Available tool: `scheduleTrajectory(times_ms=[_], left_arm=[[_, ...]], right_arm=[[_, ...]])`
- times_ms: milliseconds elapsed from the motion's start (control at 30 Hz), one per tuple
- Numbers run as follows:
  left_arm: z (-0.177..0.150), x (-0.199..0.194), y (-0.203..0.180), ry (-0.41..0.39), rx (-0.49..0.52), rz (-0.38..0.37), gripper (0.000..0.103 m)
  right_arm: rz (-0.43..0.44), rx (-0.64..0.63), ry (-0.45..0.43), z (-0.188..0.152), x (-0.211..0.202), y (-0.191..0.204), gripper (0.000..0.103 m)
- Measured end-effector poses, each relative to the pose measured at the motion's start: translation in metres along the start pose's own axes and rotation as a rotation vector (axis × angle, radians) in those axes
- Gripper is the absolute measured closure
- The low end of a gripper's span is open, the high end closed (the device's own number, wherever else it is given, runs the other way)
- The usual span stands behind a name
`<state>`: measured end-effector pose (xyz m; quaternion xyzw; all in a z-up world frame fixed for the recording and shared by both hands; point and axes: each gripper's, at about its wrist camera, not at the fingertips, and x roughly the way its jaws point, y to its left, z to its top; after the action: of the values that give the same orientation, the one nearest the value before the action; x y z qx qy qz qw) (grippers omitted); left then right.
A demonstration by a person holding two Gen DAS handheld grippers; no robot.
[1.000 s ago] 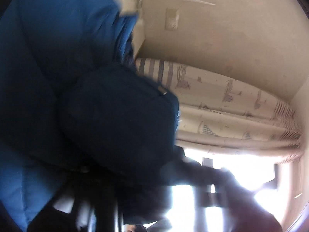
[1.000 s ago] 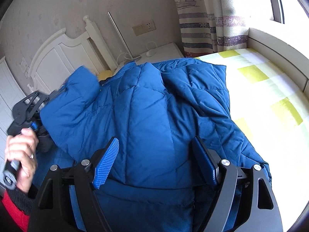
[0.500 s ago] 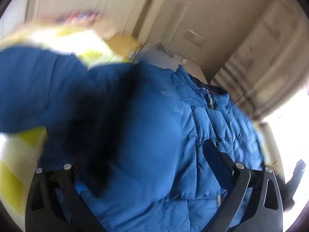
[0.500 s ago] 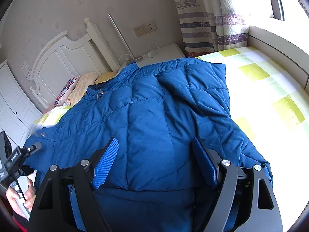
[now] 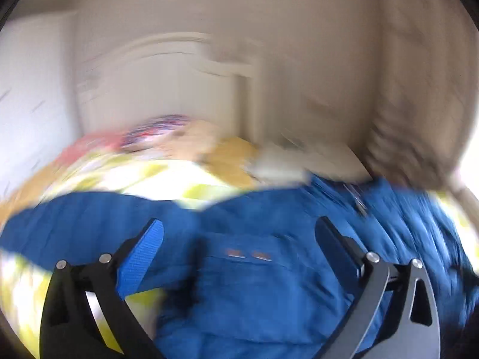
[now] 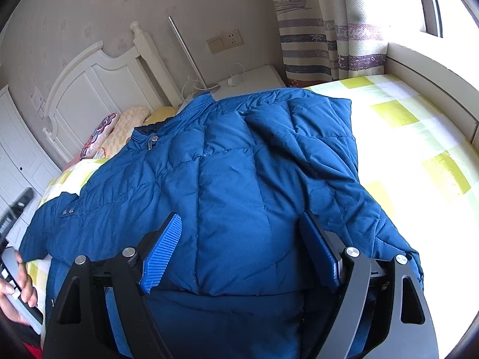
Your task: Fold large clothes
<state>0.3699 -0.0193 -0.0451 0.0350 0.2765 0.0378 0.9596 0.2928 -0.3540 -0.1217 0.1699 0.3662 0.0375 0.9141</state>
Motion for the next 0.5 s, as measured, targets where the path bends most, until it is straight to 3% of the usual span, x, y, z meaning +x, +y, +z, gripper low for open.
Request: scheduleTrajectory(times_ms=[100,200,300,400,500], left_arm=[[-0.010,0.050,-0.025,0.163,0.091,-0.022,0.002],[-0.038,0.098,-0.018,0.351,0.062,-0.058,0.002],[-0.047,0.097,-0.010,0.320,0.067,-0.068,0.002],[-0.050,0.091,-0.015,0.318,0.095,-0.038,0.002],[-0.052,0.089,-0.009,0.320,0.084,-0.047,0.002]], right_arm=[[-0.018,-0.016,0.010,-0.001,0.002,0.003,0.024],[-0.034,-0.043,0.031,0.000,0.004,0.006,0.022],[-0.140,-0.117,0.036,0.007,-0.001,0.029,0.022],[-0.135,-0.212,-0.044,0.020,-0.004,0.068,0.022],[-0.146,-0.352,-0.023,0.026,0.021,0.110,0.022]])
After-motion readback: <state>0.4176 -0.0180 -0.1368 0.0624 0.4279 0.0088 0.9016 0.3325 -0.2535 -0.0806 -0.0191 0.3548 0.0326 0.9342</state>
